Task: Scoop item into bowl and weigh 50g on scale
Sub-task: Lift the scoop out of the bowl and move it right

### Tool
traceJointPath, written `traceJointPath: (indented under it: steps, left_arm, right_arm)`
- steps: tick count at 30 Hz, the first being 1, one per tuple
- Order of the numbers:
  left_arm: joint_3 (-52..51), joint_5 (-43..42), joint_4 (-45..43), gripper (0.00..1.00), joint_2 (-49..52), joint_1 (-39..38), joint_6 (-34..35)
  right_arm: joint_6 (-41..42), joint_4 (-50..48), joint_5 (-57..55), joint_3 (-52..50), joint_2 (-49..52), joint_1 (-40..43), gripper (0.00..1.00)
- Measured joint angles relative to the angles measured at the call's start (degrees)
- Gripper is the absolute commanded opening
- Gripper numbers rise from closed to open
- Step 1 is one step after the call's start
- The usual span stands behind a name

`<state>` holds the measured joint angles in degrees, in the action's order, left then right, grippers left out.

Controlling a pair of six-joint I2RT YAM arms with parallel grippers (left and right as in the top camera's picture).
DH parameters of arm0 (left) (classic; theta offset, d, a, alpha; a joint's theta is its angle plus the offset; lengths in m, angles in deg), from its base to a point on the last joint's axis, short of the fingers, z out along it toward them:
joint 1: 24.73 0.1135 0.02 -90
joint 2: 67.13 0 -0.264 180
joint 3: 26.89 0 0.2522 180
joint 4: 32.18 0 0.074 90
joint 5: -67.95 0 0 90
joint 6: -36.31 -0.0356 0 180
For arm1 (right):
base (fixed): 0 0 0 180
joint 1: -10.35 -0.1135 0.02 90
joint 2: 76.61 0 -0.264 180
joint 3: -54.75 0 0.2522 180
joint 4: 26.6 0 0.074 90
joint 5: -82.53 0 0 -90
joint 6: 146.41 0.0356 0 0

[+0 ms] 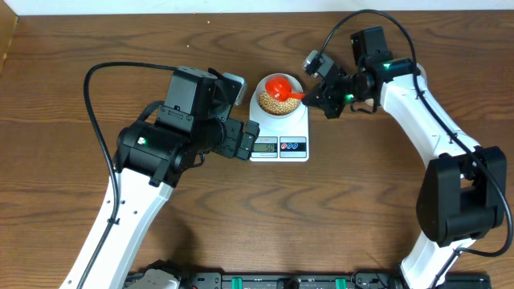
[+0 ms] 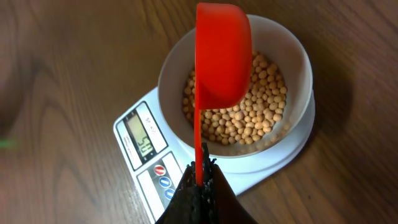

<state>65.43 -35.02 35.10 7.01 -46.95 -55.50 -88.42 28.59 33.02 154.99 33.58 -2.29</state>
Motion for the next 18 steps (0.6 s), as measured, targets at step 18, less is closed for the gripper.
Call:
traceJointPath:
  steps: [18]
  left_arm:
    - [0.0, 0.0, 0.0, 0.98, 0.0, 0.0, 0.0]
  right_arm:
    - [1.3, 1.0, 3.6, 0.0, -4.2, 5.3, 0.01]
